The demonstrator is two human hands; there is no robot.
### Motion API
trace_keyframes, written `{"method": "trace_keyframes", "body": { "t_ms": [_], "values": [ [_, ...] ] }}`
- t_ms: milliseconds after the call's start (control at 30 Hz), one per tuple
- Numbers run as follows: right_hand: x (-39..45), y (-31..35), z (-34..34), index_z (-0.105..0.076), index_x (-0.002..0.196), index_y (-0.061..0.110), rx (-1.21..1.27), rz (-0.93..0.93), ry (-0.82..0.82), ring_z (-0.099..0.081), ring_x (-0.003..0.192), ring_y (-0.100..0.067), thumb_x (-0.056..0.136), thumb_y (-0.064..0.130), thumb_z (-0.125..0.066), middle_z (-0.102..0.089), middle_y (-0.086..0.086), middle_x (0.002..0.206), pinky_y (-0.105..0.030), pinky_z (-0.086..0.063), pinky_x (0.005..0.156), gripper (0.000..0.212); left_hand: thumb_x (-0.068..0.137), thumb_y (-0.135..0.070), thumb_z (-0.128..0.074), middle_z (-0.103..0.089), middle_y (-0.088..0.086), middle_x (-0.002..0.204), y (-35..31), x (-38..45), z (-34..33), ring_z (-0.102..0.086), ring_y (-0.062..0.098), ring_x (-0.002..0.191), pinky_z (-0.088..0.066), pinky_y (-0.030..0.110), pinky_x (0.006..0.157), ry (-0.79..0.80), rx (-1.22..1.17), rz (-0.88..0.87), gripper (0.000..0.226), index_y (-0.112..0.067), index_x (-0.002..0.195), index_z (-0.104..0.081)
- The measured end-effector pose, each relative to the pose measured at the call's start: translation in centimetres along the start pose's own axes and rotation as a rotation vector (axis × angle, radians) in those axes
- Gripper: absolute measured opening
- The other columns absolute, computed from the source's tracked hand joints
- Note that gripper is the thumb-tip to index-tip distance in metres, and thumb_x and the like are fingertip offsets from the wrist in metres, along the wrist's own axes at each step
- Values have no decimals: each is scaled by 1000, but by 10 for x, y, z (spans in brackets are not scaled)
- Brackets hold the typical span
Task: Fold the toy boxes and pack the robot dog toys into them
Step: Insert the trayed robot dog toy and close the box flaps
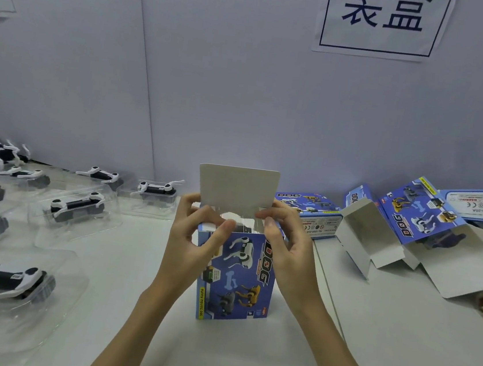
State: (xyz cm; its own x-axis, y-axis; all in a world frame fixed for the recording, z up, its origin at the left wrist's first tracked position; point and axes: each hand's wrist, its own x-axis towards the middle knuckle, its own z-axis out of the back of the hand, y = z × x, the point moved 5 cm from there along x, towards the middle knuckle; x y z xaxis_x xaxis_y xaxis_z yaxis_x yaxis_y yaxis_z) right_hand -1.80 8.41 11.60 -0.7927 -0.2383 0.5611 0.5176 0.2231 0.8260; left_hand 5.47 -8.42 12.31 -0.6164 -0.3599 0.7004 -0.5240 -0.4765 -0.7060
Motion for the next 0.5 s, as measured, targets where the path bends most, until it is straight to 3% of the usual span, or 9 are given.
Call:
{"method": "trace_keyframes", "body": {
  "t_ms": [67,133,200,267,400,500],
  "values": [
    [0,0,1,-58,120,22,64,-10,-3,-67,118,-19,103,28,-63,-68,9,123,-34,-63,77,19,87,-53,-70,-52,-8,134,-3,0,0,-58,4,123,-61,41,87,-9,-4,-25,22,-32,81,-69],
    [1,2,2,-49,128,29,129,-9,-17,-68,118,-17,99,28,-66,-67,11,125,-33,-63,78,33,90,-48,-75,-49,-18,142,-4,0,0,-56,5,130,-62,32,84,22,-74,-7,11,-40,84,-72],
    [2,4,2,-44,140,44,125,5,-9,-67,119,-15,96,33,-65,-66,14,128,-31,-62,79,49,89,-40,-78,-51,-23,138,0,-3,1,-57,8,130,-63,34,78,52,-190,71,4,-37,86,-75],
    [2,5,1,-46,143,52,101,14,21,-65,122,-14,98,37,-61,-65,16,129,-28,-61,78,50,86,-33,-81,-56,-17,128,1,-5,2,-62,10,122,-61,32,74,52,-274,115,6,-29,88,-78],
    [1,1,3,-57,134,34,79,30,34,-64,125,-22,105,40,-51,-66,6,131,-41,-60,91,30,84,-26,-83,-66,9,122,-1,-7,2,-73,26,106,-60,30,68,91,-441,151,25,-22,102,-65],
    [-2,-1,3,-55,130,23,148,11,80,-73,108,-22,110,38,-41,-69,7,121,-29,-62,71,28,83,-22,-86,-66,9,127,2,-7,4,-69,36,115,-62,36,73,134,-496,152,39,-30,104,-53]
  ]
}}
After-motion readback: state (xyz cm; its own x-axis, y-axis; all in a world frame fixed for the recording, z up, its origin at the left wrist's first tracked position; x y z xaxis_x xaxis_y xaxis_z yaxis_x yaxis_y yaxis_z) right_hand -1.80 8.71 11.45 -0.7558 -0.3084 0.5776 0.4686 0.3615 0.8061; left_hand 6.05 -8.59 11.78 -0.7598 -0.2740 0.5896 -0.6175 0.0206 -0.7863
